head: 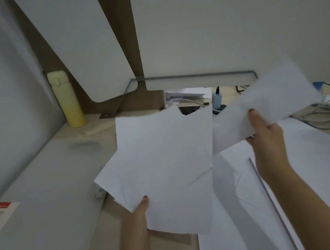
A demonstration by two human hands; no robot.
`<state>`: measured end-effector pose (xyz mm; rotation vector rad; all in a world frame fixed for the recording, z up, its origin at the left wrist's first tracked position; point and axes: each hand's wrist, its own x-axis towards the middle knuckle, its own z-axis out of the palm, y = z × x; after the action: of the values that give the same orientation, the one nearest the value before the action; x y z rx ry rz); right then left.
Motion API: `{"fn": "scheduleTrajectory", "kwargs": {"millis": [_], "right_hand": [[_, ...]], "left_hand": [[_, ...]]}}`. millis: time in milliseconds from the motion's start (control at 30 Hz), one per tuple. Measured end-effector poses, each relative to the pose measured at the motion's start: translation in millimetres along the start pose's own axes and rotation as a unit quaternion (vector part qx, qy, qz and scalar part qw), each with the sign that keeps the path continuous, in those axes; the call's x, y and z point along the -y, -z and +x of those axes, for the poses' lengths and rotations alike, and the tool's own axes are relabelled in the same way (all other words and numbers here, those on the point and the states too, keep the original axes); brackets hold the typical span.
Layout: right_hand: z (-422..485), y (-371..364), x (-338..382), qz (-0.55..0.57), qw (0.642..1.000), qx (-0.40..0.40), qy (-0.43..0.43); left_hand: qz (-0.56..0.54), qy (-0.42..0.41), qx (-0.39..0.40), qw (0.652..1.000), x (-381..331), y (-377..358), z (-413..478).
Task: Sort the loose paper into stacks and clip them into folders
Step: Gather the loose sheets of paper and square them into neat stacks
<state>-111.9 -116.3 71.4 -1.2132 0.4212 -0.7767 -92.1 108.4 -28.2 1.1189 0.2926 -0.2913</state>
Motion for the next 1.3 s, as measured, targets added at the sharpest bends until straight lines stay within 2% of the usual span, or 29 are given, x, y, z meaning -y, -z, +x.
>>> {"fn": "scheduleTrajectory", "kwargs": {"millis": [100, 200, 333, 433, 500, 600, 700, 833, 967, 1167, 1300], "right_hand": [[1, 5, 20, -0.078, 0.995, 0.034, 0.055], [-3, 3, 41, -0.063, 0.992, 0.09, 0.057], [1, 1, 46, -0.011, 0.989, 0.133, -0.056], [13, 3, 9, -0.087, 0.975, 0.118, -0.168], [16, 5, -19, -0.164, 0.961, 0.096, -0.199], [17, 4, -51, -0.225, 0.942, 0.102, -0.229], [20, -4, -69, -0.278, 0.931, 0.079, -0.223], [28, -8, -84, -0.35, 0.908, 0.066, -0.222], [33, -12, -82, -0.32, 0.909, 0.077, -0.254], [37, -9, -86, -0.337, 0.891, 0.09, -0.292], [28, -8, -93, -0.324, 0.884, 0.098, -0.322]], "left_hand": [[-0.009, 0.055, -0.011, 0.998, 15, 3, 1], [-0.022, 0.098, 0.007, 0.995, 21, 4, 0], [-0.036, 0.111, 0.087, 0.989, 11, 9, -6], [-0.077, 0.059, 0.099, 0.99, -3, 24, 3], [-0.1, 0.019, 0.054, 0.993, -17, 34, 14], [-0.115, -0.001, 0.074, 0.991, -39, 39, 24], [-0.06, 0.047, 0.101, 0.992, -53, 34, 29], [0.124, 0.064, 0.103, 0.985, -64, 31, 48], [0.24, 0.129, 0.109, 0.956, -76, 29, 69], [0.293, 0.154, 0.163, 0.93, -77, 17, 86], [0.328, 0.181, 0.167, 0.912, -70, 16, 88]]}}
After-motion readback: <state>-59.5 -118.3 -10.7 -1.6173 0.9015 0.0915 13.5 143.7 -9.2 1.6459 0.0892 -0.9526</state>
